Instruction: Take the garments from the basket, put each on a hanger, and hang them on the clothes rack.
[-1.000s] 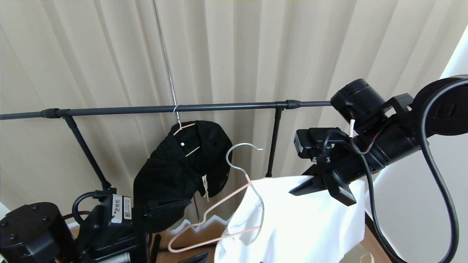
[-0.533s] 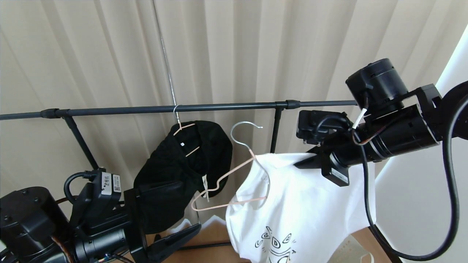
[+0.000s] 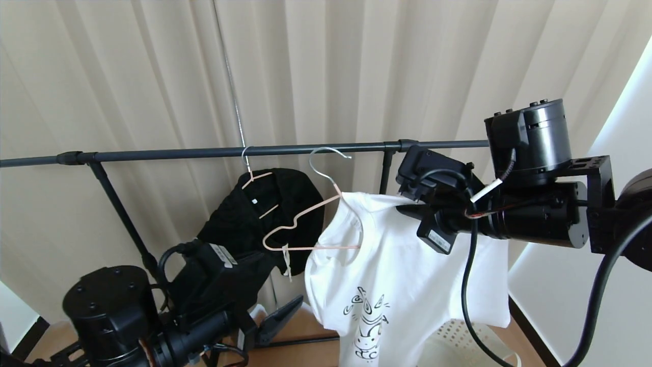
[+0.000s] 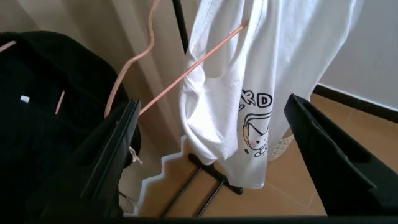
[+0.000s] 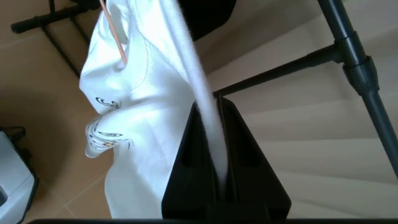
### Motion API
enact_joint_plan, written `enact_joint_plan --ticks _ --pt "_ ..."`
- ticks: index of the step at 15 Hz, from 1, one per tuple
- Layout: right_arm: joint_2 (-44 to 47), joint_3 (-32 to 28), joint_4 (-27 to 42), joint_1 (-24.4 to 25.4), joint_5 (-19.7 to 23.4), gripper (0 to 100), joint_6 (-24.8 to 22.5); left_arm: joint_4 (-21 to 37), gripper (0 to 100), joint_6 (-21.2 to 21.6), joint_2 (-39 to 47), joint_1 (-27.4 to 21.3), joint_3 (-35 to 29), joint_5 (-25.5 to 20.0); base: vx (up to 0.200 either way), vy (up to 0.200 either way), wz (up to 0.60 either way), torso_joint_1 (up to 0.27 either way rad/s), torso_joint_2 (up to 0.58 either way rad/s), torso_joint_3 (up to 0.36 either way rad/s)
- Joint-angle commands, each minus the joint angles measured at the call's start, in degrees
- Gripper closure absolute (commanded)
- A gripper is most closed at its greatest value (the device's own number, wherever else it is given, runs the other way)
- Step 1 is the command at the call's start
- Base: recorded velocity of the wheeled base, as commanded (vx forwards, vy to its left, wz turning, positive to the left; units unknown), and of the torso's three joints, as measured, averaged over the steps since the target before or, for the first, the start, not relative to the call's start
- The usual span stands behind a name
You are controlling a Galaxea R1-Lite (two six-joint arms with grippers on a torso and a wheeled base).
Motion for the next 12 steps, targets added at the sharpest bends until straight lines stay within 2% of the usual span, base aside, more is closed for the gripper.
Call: enact_joint_plan --ticks 1,2,3,4,6,7,8,11,12 --pt "-0.2 1.7 -1.6 1.2 -0.5 100 0.1 0.0 0 0.0 4.5 -3.9 -1.0 3.5 0.000 0.000 0.00 0.000 0.00 0.000" --pt "-0.2 1.6 -2.1 1.3 -0.6 100 0.2 -0.1 0 0.0 5.1 -4.7 -1.4 5.1 0.000 0.000 0.00 0.000 0.00 0.000" --pt "-0.2 1.6 -2.8 1.5 -1.2 100 0.9 -0.1 0 0.0 6.7 -6.3 -2.3 8.9 0.000 0.000 0.00 0.000 0.00 0.000" --pt "-0.2 1.5 -3.5 2.7 -3.0 100 3.9 -0.1 0 0.0 8.3 -7.8 -3.3 12.4 0.000 0.000 0.00 0.000 0.00 0.000" --pt "0.1 1.5 -4.7 4.2 -6.2 100 7.0 -0.1 0 -0.2 10.9 -9.6 -5.8 19.2 0.000 0.000 0.00 0.000 0.00 0.000" --pt "0.1 1.6 -5.0 4.2 -6.3 100 7.1 -0.1 0 -0.4 11.5 -10.1 -6.5 20.8 0.000 0.000 0.00 0.000 0.00 0.000" --pt "0.0 1.9 -5.8 4.7 -6.4 100 7.3 -0.4 0 -0.6 13.9 -10.8 -8.7 25.6 0.000 0.000 0.00 0.000 0.00 0.000" --pt "-0.2 3.7 -8.6 5.2 -8.9 100 8.6 -2.9 0 -1.7 17.7 -11.6 -13.5 33.9 0.000 0.000 0.00 0.000 0.00 0.000" --pt "-0.2 4.0 -9.1 5.4 -9.0 100 8.6 -3.7 0 -1.7 18.8 -11.6 -14.2 34.9 0.000 0.000 0.00 0.000 0.00 0.000"
